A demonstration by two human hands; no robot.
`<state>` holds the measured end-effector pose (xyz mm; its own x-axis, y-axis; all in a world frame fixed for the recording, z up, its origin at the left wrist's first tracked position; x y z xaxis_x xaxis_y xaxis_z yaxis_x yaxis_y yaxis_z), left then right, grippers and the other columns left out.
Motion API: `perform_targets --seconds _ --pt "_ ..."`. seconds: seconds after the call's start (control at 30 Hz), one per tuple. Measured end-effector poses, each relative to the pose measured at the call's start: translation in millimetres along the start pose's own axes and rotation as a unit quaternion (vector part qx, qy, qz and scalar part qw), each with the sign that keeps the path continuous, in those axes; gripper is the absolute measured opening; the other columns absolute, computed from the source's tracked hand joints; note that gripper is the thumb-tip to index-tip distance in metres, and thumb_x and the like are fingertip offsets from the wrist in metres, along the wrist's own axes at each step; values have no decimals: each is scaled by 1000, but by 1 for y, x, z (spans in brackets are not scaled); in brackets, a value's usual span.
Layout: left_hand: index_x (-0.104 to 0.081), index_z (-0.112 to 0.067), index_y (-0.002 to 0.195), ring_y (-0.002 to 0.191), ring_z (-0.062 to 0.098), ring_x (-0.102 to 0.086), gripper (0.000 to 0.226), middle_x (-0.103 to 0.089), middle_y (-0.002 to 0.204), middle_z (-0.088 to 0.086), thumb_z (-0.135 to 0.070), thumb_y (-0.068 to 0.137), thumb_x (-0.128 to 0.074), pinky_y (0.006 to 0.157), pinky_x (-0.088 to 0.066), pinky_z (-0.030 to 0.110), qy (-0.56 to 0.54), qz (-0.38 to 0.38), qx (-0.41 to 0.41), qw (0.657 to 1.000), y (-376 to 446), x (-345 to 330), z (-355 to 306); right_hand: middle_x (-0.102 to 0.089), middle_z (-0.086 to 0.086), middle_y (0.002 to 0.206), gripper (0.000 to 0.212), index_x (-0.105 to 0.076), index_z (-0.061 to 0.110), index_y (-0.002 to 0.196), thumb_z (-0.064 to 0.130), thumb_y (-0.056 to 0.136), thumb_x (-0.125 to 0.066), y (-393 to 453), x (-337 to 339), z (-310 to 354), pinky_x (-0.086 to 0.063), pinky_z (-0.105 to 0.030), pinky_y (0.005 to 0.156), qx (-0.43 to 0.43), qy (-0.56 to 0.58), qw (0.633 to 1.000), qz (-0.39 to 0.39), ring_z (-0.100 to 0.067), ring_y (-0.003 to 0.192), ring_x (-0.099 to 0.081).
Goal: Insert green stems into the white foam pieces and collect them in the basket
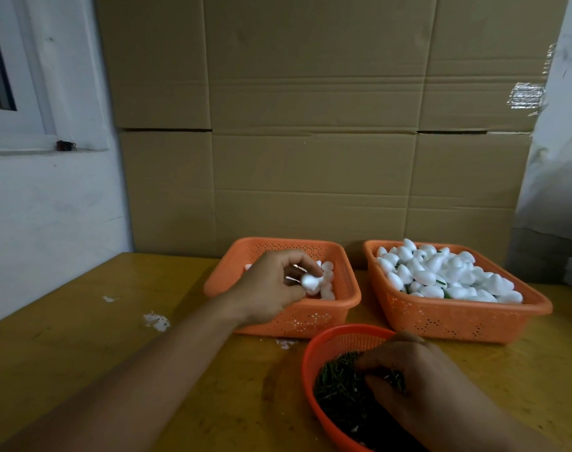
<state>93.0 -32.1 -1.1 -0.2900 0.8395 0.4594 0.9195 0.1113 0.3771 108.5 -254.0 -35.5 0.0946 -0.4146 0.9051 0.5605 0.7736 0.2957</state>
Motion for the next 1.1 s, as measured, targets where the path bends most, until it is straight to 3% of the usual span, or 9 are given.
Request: perform_targets --seconds 0.13,0.3,0.4,0.53,0.67,0.73,0.83,0.97,1.1 --pt "-72 -16 105 105 9 -70 30 -76 106 -5 9 89 -67 91 -53 25 -74 -6 -6 997 -22 -13 -1 -61 31 94 22 -74 43 106 37 85 -69 0 -3 0 -40 -11 89 16 -19 1000 10 12 105 -43" --pt "-65 -21 119 95 25 -73 33 -74 103 7 1 95 -62 83 -58 32 -160 -5 1 987 -46 -25 -5 -57 27 97 26 -69 48 112 53 87 -64 -1 -7 -2 -40 -14 89 12 -48 998 39 7 103 -38" --pt "-63 -31 120 89 28 -73 34 -72 100 10 -4 100 -56 80 -57 33 -193 0 7 981 -55 -32 -9 -53 21 105 37 -65 52 113 69 81 -60 -1 -9 -4 -46 -19 90 -27 -59 996 63 4 102 -45" --pt "-69 -18 116 82 24 -69 24 -69 96 13 -21 95 -58 74 -55 30 -279 4 44 959 -60 -38 -10 -60 15 108 57 -62 46 116 80 71 -56 -1 -15 -2 -52 -30 89 -62 -102 987 104 -1 103 -52" --pt "-66 -16 126 84 25 -67 32 -68 100 16 -19 94 -63 74 -54 29 -349 46 60 934 -66 -42 -11 -68 11 99 46 -67 34 107 68 76 -62 3 -20 4 -54 -32 82 -74 -122 981 134 -8 96 -61" --pt "-68 -19 124 83 24 -66 32 -68 98 14 -14 93 -63 74 -53 28 -354 54 62 932 -68 -44 -10 -69 12 103 36 -67 37 112 57 82 -64 4 -20 6 -56 -32 83 -79 -122 980 136 -8 97 -63" --pt "-70 -22 119 74 19 -62 31 -66 89 9 -24 88 -67 68 -51 27 -344 54 62 935 -69 -46 -11 -69 14 105 32 -67 40 116 46 85 -65 4 -21 7 -56 -32 84 -84 -117 981 132 -9 98 -64" --pt "-72 -26 116 62 10 -51 38 -56 76 -1 -43 82 -70 58 -44 24 -316 40 66 946 -69 -45 -12 -69 16 106 29 -67 44 112 46 83 -66 4 -19 6 -55 -30 86 -94 -95 984 120 -6 99 -63" --pt "-72 -21 112 67 11 -52 33 -57 78 1 -39 86 -67 60 -45 25 -309 34 59 948 -70 -46 -13 -68 20 94 20 -71 45 100 48 80 -69 3 -15 3 -52 -22 77 -101 -55 989 88 1 89 -61"
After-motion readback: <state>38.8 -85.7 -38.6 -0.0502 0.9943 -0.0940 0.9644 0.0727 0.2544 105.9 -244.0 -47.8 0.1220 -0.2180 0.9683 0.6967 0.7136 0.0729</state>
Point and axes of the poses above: each hand's wrist, its own y-axis towards the middle knuckle, its own x-axis out of the back of the hand, z = x × y, the point moved 5 cm from there along y, towards the middle knuckle
